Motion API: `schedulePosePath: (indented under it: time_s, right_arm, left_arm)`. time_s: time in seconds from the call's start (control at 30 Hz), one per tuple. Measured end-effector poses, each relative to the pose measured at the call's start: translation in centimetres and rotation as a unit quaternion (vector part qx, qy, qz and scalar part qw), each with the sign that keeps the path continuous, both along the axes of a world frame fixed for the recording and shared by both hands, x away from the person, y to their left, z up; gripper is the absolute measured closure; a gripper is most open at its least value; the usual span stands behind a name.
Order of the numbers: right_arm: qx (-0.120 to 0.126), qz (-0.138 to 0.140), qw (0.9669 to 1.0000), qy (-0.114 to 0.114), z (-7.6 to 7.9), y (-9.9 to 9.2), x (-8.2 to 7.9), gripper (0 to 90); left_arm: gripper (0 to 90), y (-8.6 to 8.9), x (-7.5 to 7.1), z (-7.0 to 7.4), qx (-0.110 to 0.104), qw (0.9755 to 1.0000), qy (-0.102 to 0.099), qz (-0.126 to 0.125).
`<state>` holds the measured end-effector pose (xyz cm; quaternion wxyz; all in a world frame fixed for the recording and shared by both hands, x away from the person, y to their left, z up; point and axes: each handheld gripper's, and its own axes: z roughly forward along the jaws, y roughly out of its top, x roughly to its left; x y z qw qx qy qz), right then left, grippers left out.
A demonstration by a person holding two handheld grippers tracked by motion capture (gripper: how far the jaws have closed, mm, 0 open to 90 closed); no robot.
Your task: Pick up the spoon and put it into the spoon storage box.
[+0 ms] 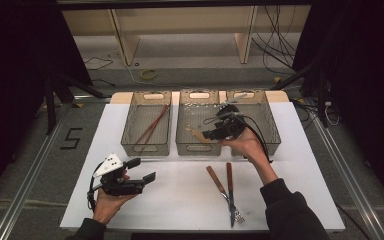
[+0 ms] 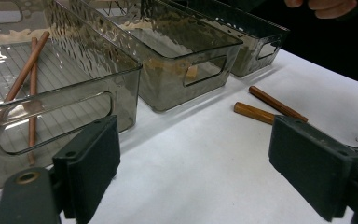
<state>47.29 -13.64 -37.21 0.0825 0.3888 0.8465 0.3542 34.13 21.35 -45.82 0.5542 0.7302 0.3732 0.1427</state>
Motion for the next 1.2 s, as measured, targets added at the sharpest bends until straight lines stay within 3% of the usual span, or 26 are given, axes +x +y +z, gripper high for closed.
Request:
schedulePosePath:
  time_s: [0.17,0.43,0.63,0.9,1.2]
  right_arm:
    - [0.005,0.004,1.0,-0.004,-0.2,-0.7,-1.6,36.3]
    - [-0.012,0.002,0.9999,-0.012,-1.1,-1.8,-4.2,35.4]
    - [-0.018,-0.005,0.9998,0.003,-2.1,-2.7,-4.9,35.5]
    - [-0.05,0.001,0.9987,0.013,-3.4,-2.7,-6.3,35.4]
    - [-0.067,-0.011,0.9969,0.039,-5.1,-3.9,-7.0,35.4]
  left_arm:
    - [16.0,0.0,0.0,0.0,0.0,1.0,0.0,0.0]
    - [16.0,0.1,0.0,0.0,-0.002,1.0,0.0,0.002]
    - [16.0,0.1,0.0,0.0,-0.001,1.0,-0.001,0.002]
    - [16.0,0.1,0.0,0.0,-0.002,1.0,-0.001,0.002]
    - [16.0,0.1,0.1,0.0,-0.001,1.0,-0.001,0.003]
